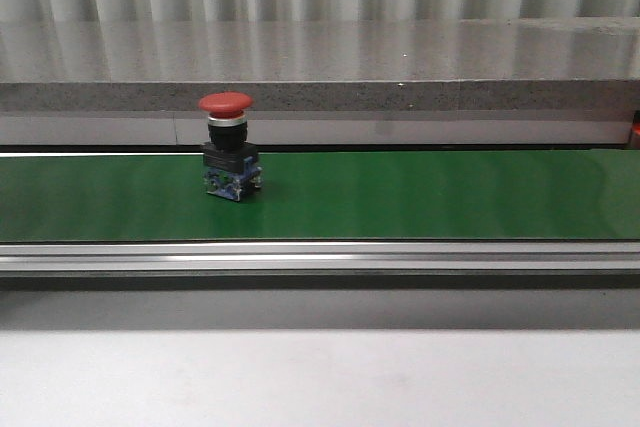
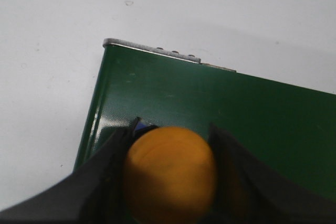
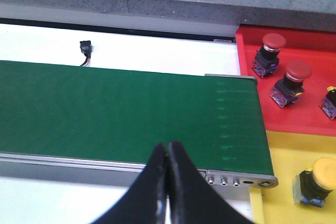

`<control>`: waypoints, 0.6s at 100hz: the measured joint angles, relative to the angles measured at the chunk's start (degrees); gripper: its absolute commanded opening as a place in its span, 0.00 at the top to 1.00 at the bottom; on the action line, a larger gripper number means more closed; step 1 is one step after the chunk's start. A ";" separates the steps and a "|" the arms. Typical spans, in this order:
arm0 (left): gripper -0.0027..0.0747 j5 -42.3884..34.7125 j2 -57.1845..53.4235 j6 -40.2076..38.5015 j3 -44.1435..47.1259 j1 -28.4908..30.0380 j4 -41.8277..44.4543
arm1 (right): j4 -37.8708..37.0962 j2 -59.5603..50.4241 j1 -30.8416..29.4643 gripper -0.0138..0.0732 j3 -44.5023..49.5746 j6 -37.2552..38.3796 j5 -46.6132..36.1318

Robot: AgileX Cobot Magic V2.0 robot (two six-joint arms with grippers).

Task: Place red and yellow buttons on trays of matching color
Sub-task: 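Move the left gripper to a yellow push button and grasp it, then set the yellow button on the belt and open the left gripper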

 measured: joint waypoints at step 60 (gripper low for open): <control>0.22 -1.50 0.34 0.00 3.22 -0.09 -0.89 | 0.00 0.00 0.00 0.92 0.00 0.00 0.00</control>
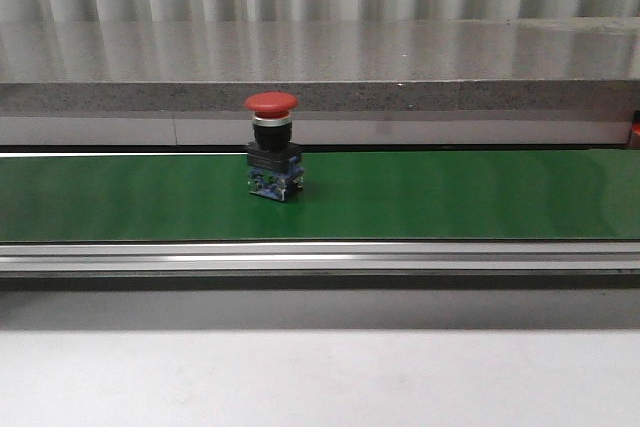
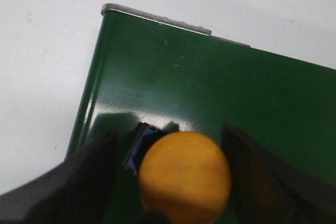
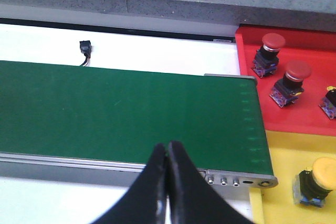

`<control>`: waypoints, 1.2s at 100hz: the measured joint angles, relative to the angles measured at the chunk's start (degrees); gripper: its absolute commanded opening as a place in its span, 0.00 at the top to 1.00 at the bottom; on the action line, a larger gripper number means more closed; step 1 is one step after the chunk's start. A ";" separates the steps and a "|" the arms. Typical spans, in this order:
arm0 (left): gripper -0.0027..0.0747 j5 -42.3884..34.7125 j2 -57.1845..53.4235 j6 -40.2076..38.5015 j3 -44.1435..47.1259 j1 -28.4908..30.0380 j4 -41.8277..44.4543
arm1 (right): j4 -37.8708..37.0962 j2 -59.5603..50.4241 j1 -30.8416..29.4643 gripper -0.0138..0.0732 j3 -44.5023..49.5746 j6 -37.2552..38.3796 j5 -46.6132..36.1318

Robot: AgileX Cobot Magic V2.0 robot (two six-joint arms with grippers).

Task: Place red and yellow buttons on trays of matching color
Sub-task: 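Set the yellow button on the belt and open the left gripper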

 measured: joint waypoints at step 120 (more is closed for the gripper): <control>0.20 -2.42 -42.83 7.89 13.83 -8.13 -0.89 | 0.00 0.00 0.00 0.92 0.00 0.00 0.00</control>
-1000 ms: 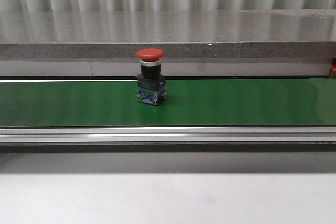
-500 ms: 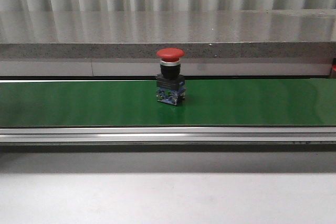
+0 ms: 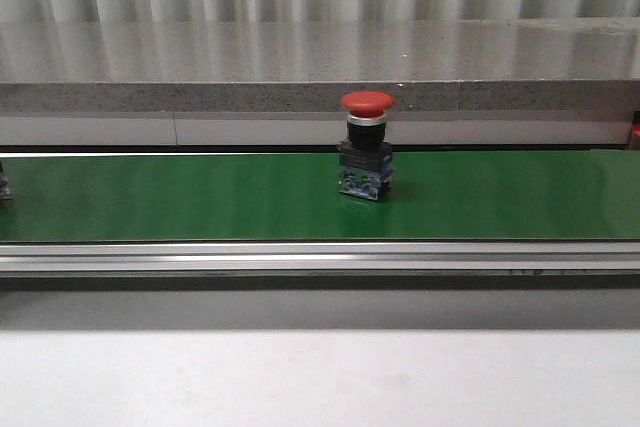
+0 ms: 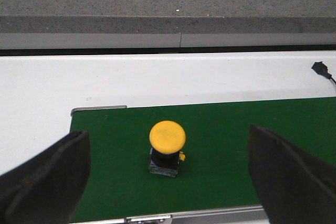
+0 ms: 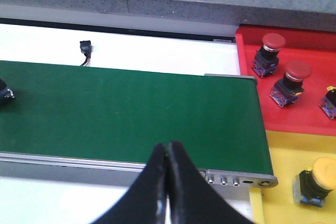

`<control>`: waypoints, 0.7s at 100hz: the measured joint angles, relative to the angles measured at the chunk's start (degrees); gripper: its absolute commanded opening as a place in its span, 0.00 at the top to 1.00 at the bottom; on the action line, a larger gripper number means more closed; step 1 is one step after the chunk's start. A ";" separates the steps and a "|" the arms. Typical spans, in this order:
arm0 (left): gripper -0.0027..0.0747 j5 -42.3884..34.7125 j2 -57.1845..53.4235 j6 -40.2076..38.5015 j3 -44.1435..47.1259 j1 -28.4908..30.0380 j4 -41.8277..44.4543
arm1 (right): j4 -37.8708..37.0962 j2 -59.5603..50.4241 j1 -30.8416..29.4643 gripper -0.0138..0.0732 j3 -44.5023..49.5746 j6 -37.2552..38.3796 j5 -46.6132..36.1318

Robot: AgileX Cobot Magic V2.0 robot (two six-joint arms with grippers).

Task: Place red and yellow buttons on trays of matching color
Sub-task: 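Set the yellow button on the belt and open the left gripper, then grasp the red button at the belt's far end with the right gripper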

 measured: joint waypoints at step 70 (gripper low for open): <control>0.99 1.29 -22.03 0.25 11.93 -0.02 0.00 | 0.00 0.00 0.00 0.92 0.00 0.00 0.00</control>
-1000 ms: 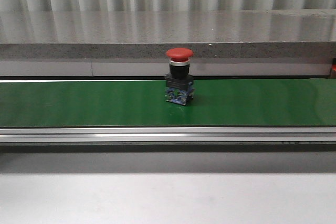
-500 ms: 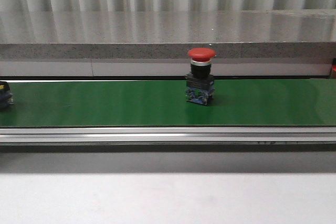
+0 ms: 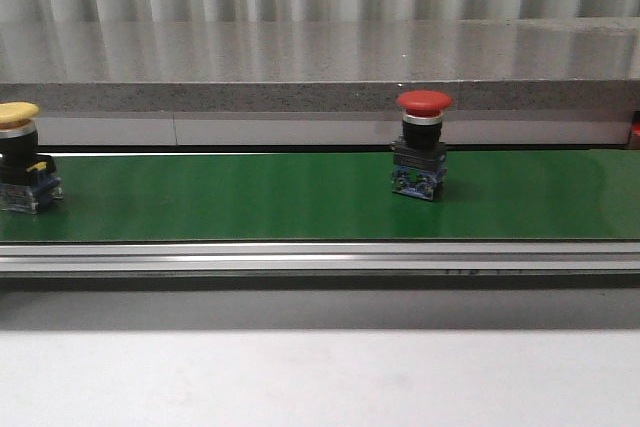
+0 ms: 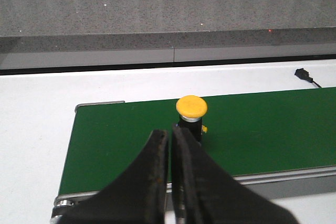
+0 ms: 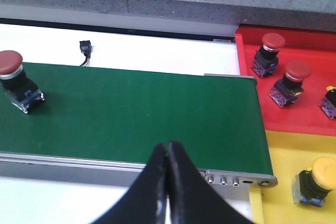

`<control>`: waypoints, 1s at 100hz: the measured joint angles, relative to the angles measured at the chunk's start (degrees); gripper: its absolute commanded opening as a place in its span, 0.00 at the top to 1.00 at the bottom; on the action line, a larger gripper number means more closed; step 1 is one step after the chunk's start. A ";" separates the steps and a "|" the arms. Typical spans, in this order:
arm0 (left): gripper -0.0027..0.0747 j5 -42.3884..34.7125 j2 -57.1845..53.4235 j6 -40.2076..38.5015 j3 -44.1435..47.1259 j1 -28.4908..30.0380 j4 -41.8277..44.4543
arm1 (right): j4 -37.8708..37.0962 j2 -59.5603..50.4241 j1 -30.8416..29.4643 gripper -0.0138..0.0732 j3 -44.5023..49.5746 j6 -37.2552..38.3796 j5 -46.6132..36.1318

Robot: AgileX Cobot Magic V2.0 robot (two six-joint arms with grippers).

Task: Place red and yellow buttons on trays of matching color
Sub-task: 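Grasp the red button at the belt's far end with the right gripper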

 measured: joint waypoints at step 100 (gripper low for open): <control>0.99 0.00 0.00 0.10 0.00 0.00 0.00 | 2.43 0.00 0.09 0.10 0.00 0.00 5.26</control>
